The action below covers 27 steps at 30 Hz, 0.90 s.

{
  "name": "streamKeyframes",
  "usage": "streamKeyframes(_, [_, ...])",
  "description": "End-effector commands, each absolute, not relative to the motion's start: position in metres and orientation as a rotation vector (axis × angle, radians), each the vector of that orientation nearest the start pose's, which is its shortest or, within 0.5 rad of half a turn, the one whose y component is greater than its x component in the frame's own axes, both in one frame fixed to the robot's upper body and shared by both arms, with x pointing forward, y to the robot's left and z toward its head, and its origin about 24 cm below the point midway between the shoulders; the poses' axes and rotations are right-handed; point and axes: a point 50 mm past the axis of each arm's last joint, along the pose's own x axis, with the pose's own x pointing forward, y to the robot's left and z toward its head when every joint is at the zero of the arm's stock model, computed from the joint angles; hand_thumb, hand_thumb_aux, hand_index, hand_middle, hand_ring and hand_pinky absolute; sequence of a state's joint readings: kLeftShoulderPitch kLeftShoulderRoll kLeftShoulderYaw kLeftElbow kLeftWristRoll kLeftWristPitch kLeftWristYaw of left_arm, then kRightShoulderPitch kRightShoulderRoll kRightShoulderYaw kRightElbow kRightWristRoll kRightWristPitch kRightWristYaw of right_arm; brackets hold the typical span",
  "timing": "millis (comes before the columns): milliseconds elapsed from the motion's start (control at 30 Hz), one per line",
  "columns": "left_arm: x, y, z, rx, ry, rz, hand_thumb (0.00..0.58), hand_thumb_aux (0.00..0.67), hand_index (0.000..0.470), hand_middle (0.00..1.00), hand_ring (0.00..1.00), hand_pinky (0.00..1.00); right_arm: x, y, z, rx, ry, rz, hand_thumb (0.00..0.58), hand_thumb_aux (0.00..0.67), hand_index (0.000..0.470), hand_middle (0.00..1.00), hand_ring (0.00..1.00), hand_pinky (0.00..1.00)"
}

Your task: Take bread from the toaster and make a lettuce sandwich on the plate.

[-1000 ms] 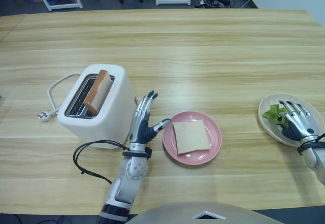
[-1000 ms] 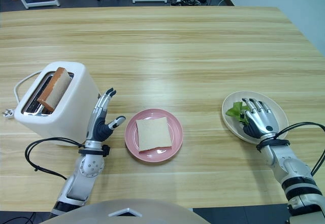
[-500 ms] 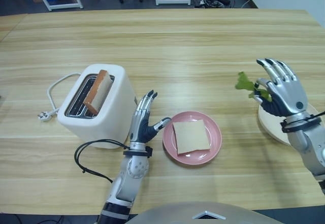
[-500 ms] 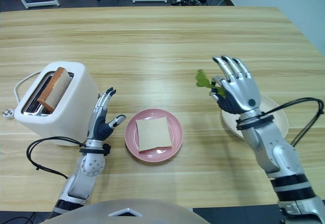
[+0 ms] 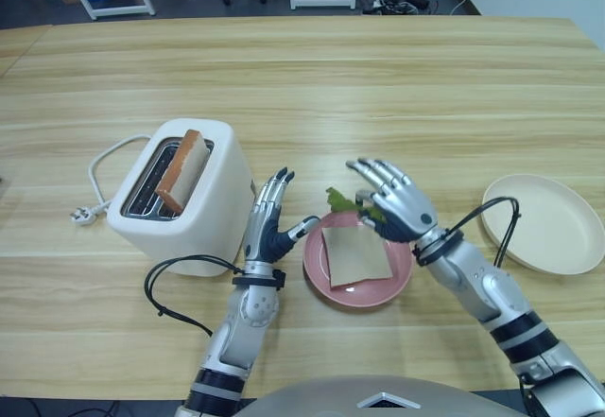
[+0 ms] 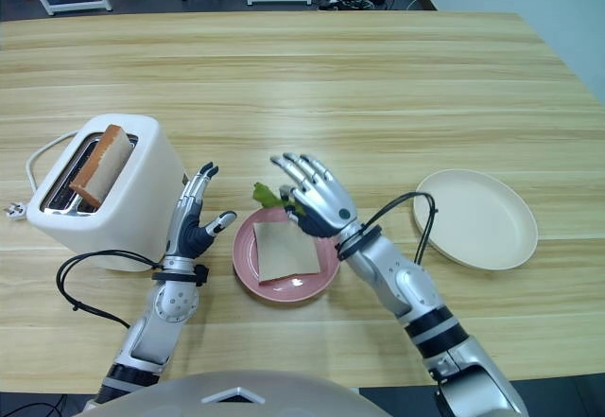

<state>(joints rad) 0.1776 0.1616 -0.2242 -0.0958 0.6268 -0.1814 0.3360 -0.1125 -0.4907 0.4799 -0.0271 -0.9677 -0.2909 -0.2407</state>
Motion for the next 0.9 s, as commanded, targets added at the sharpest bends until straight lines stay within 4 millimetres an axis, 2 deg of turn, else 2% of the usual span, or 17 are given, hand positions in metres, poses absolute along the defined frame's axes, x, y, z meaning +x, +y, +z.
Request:
streamKeyframes(33, [0.213, 0.132, 0.041, 0.703, -0.251, 0.031, 0.0, 0.0, 0.0, 0.0, 0.0, 0.0, 0.217, -0.107, 0.051, -1.31, -0.634, 0.542, 0.58, 0.67, 0.47, 0.0, 0.0, 0.0])
streamKeyframes(367, [0.214, 0.133, 0.04, 0.709, -0.248, 0.028, 0.0, 0.0, 0.0, 0.0, 0.0, 0.0, 0.206, -0.116, 0.043, -1.323, -0.574, 0.586, 0.58, 0.67, 0.47, 0.0, 0.0, 0.0])
streamKeyframes(400, [0.214, 0.134, 0.04, 0.71, -0.247, 0.028, 0.0, 0.0, 0.0, 0.0, 0.0, 0.0, 0.206, -0.116, 0.041, -1.332, -0.565, 0.594, 0.555, 0.531, 0.372, 0.0, 0.0, 0.0])
streamKeyframes(433, [0.215, 0.134, 0.04, 0.711, -0.246, 0.027, 0.0, 0.0, 0.0, 0.0, 0.0, 0.0, 0.206, -0.117, 0.039, -1.34, -0.554, 0.603, 0.443, 0.344, 0.241, 0.0, 0.0, 0.0])
streamKeyframes(467, [0.215, 0.134, 0.04, 0.712, -0.246, 0.026, 0.0, 0.0, 0.0, 0.0, 0.0, 0.0, 0.205, -0.118, 0.038, -1.339, -0.542, 0.613, 0.0, 0.0, 0.0, 0.0, 0.0, 0.0])
streamKeyframes(600, [0.214, 0.135, 0.039, 0.715, -0.242, 0.027, 0.0, 0.0, 0.0, 0.0, 0.0, 0.0, 0.199, -0.119, 0.039, -1.284, -0.524, 0.636, 0.0, 0.0, 0.0, 0.0, 0.0, 0.0])
streamKeyframes(700, [0.215, 0.136, 0.039, 0.717, -0.24, 0.029, 0.0, 0.0, 0.0, 0.0, 0.0, 0.0, 0.195, -0.119, 0.048, -1.173, -0.54, 0.622, 0.0, 0.0, 0.0, 0.0, 0.0, 0.0])
streamKeyframes(800, [0.215, 0.136, 0.039, 0.718, -0.241, 0.031, 0.0, 0.0, 0.0, 0.0, 0.0, 0.0, 0.198, -0.124, 0.064, -1.043, -0.556, 0.566, 0.0, 0.0, 0.0, 0.0, 0.0, 0.0])
streamKeyframes(900, [0.212, 0.135, 0.049, 0.715, -0.293, 0.042, 0.0, 0.0, 0.0, 0.0, 0.0, 0.0, 0.208, -0.142, 0.091, -0.911, -0.577, 0.42, 0.0, 0.0, 0.0, 0.0, 0.0, 0.0])
